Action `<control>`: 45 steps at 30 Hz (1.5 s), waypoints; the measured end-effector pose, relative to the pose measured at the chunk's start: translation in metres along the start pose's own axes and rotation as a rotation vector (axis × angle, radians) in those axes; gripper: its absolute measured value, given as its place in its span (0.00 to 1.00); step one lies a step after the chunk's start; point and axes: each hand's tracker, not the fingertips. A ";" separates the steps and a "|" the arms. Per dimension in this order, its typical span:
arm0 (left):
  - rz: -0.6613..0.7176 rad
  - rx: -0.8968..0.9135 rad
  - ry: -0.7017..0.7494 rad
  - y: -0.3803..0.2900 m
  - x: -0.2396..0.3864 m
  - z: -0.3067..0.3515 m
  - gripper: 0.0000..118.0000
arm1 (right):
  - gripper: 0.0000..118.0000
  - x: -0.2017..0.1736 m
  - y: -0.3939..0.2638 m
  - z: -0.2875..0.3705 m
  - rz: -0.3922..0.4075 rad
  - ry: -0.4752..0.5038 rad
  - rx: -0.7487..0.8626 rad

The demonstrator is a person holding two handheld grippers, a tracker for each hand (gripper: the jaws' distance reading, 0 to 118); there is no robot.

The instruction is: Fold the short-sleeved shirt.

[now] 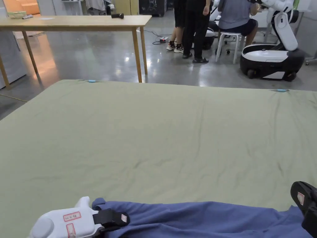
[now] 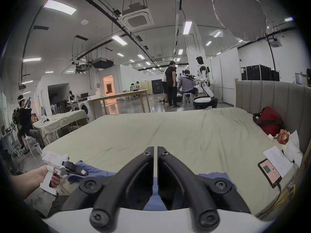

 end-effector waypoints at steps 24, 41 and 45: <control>-0.916 -0.028 0.424 -0.189 0.248 -0.182 0.16 | 0.04 0.047 -0.025 0.041 -0.004 -0.016 0.052; -0.678 -0.061 0.090 -0.164 0.226 -0.155 0.10 | 0.04 0.066 -0.035 0.039 -0.019 -0.052 -0.008; -0.693 -0.146 0.057 -0.195 0.247 -0.202 0.10 | 0.04 0.073 -0.036 0.043 -0.017 -0.081 -0.017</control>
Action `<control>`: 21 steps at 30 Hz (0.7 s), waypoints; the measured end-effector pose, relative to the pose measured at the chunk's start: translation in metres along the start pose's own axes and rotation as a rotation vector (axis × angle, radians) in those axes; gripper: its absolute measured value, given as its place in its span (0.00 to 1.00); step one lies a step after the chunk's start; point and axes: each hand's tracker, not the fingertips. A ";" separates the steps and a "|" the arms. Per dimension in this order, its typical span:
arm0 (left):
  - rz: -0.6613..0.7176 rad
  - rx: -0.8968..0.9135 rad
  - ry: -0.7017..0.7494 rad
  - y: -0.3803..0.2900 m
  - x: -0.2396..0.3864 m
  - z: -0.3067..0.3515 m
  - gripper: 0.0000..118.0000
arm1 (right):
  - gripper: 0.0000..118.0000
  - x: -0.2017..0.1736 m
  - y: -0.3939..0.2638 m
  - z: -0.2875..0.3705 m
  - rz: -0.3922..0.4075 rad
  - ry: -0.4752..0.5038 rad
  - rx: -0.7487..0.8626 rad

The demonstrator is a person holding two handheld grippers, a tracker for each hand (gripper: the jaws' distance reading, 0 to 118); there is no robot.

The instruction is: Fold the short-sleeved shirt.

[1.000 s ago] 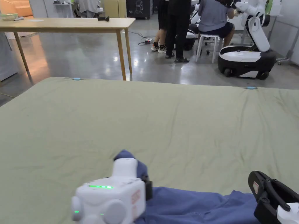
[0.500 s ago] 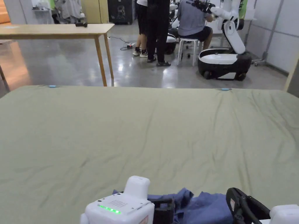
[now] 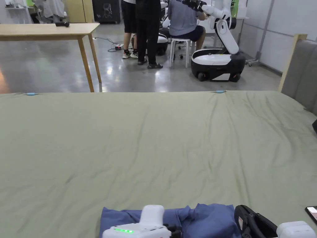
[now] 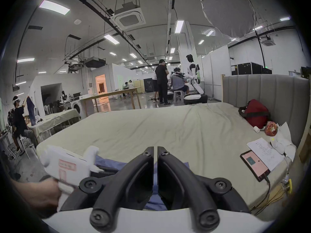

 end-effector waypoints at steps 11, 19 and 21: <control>0.055 0.211 0.051 -0.019 -0.027 0.078 0.10 | 0.04 -0.005 0.005 -0.005 -0.004 0.003 -0.005; 0.383 0.448 0.138 -0.045 -0.124 0.164 1.00 | 0.04 -0.025 0.007 -0.010 0.010 0.040 -0.026; 0.458 0.388 0.143 -0.045 -0.150 0.157 1.00 | 0.04 -0.030 0.009 -0.011 0.011 0.042 -0.032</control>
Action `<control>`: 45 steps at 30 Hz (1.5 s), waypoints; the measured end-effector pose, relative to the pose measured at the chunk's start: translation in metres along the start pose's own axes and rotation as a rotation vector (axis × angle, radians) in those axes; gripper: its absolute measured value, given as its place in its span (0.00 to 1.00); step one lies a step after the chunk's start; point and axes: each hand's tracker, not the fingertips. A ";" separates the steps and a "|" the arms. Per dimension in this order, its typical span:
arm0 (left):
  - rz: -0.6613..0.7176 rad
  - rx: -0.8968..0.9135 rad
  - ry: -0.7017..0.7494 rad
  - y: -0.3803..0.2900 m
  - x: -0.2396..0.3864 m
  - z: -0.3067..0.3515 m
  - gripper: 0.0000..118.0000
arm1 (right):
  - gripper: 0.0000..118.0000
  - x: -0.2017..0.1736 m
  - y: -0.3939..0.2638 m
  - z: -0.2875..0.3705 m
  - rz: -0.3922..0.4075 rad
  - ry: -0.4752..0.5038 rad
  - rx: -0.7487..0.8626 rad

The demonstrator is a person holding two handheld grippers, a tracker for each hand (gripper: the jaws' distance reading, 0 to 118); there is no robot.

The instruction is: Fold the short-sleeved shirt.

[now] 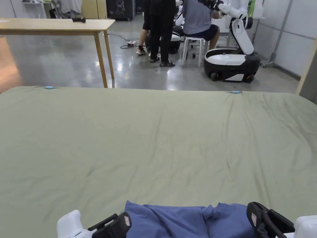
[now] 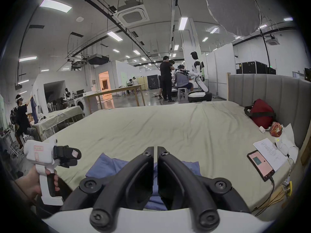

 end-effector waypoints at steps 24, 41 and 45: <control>-0.100 -0.009 0.085 0.036 -0.014 -0.007 0.10 | 0.04 -0.009 0.011 0.014 0.004 -0.040 0.018; -0.843 -0.179 0.106 -0.117 0.177 -0.125 0.14 | 0.04 0.016 -0.008 0.039 0.002 -0.081 -0.003; -0.674 -0.127 -0.055 -0.090 0.174 -0.087 0.73 | 0.04 0.018 -0.004 0.036 0.006 -0.070 -0.018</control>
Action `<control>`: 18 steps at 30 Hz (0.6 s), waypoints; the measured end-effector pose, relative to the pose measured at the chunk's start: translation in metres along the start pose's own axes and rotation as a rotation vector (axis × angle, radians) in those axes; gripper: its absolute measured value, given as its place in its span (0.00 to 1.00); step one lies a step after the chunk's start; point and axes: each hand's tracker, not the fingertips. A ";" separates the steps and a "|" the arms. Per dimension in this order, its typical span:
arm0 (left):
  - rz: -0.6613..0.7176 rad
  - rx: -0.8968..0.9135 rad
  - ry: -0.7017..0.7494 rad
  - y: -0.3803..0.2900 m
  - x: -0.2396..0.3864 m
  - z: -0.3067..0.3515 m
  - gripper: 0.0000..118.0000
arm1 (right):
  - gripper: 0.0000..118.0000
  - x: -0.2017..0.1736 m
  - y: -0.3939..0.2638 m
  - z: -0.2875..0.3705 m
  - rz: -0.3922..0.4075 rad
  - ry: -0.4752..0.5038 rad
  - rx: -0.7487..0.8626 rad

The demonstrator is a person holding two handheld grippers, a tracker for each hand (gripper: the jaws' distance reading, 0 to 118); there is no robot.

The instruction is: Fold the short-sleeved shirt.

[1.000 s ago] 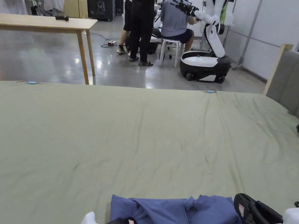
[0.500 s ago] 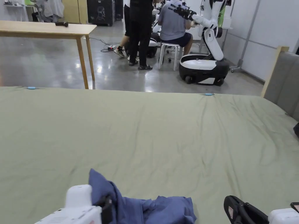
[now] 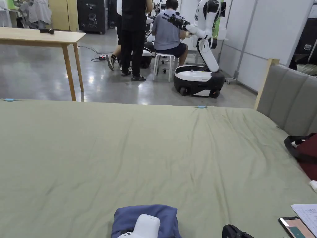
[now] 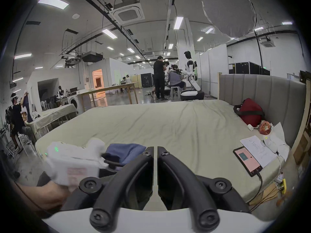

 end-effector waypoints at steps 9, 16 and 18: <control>0.267 0.016 -0.040 0.027 -0.074 0.044 0.61 | 0.04 -0.006 0.000 -0.013 -0.037 0.042 -0.033; 0.265 -0.173 -0.257 0.003 -0.025 -0.024 0.18 | 0.04 -0.005 -0.004 -0.034 -0.078 0.058 -0.138; 0.281 -0.211 -0.263 -0.006 -0.015 -0.045 0.17 | 0.04 -0.004 -0.005 -0.038 -0.099 0.061 -0.151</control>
